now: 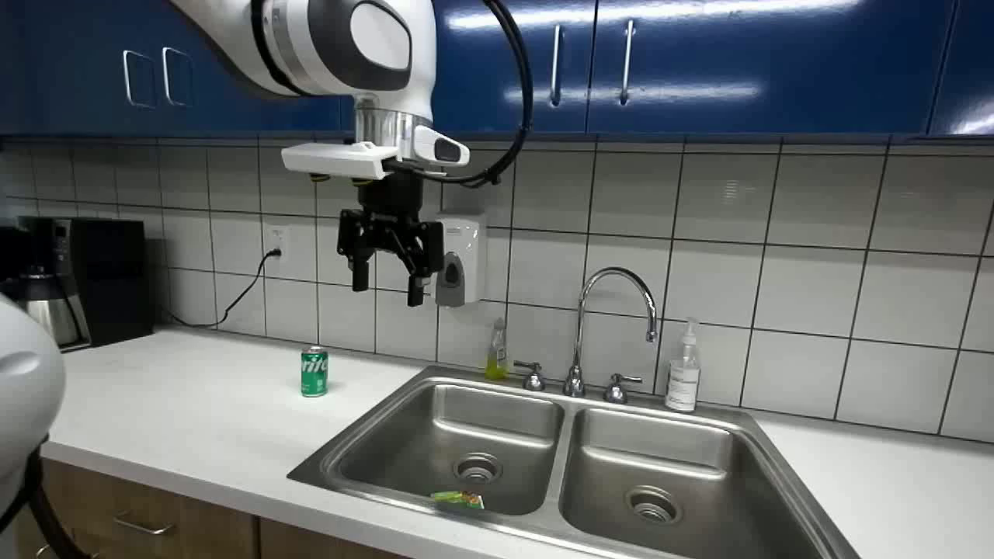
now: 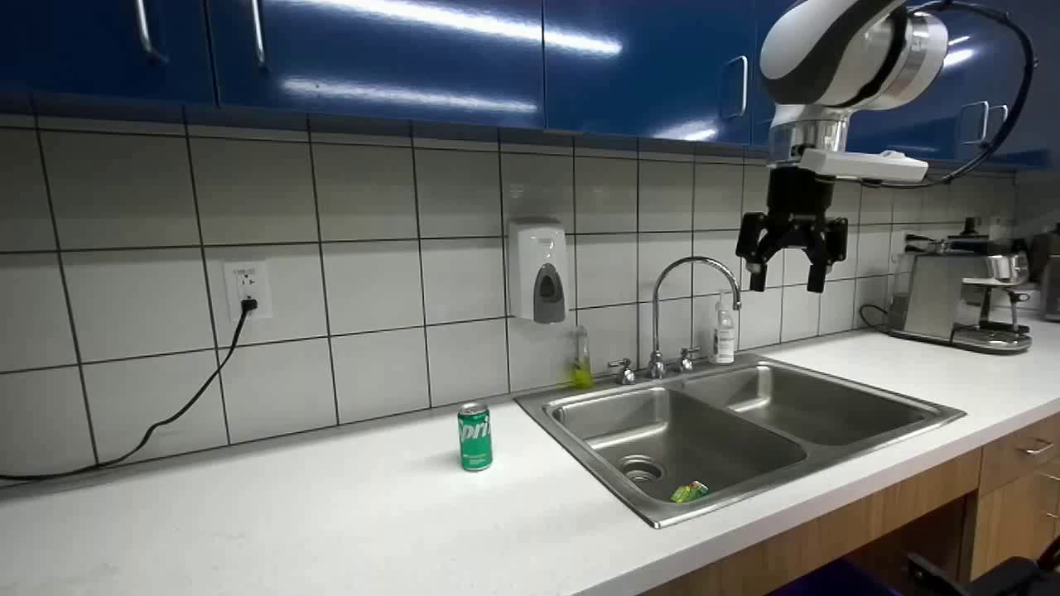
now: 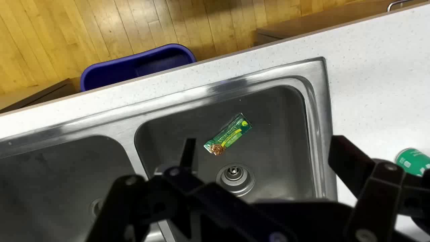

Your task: Put the green sachet from the sink on the countertop.

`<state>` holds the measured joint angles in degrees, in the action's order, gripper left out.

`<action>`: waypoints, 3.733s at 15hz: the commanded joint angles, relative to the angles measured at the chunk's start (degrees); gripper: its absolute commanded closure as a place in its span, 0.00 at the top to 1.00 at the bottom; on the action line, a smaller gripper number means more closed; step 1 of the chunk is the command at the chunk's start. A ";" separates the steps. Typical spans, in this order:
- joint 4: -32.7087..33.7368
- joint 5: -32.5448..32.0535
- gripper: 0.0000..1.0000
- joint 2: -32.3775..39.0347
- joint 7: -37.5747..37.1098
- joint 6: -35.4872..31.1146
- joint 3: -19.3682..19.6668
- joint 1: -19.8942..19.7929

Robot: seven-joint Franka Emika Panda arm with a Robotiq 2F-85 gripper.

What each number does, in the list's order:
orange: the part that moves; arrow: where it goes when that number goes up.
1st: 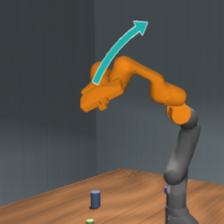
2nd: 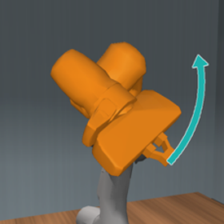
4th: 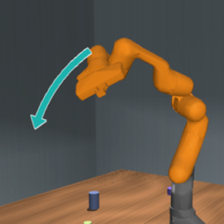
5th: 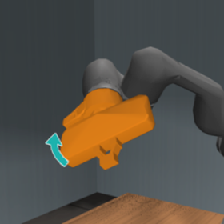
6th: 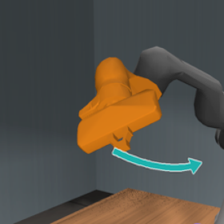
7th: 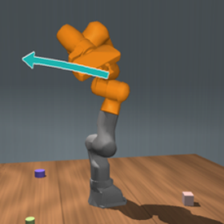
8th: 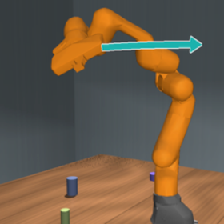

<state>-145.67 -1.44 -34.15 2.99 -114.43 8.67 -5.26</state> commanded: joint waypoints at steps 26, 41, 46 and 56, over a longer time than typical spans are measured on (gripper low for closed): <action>6.49 3.21 1.00 35.31 -5.69 -27.06 -4.75 2.80; 15.59 9.02 1.00 52.97 -10.26 -35.84 -4.47 2.34; 18.59 9.11 1.00 58.84 -11.08 -38.41 -4.03 2.20; 21.60 8.83 1.00 66.85 -11.52 -41.03 -3.64 2.24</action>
<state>-125.58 7.23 30.83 -7.53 -154.76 5.27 -2.48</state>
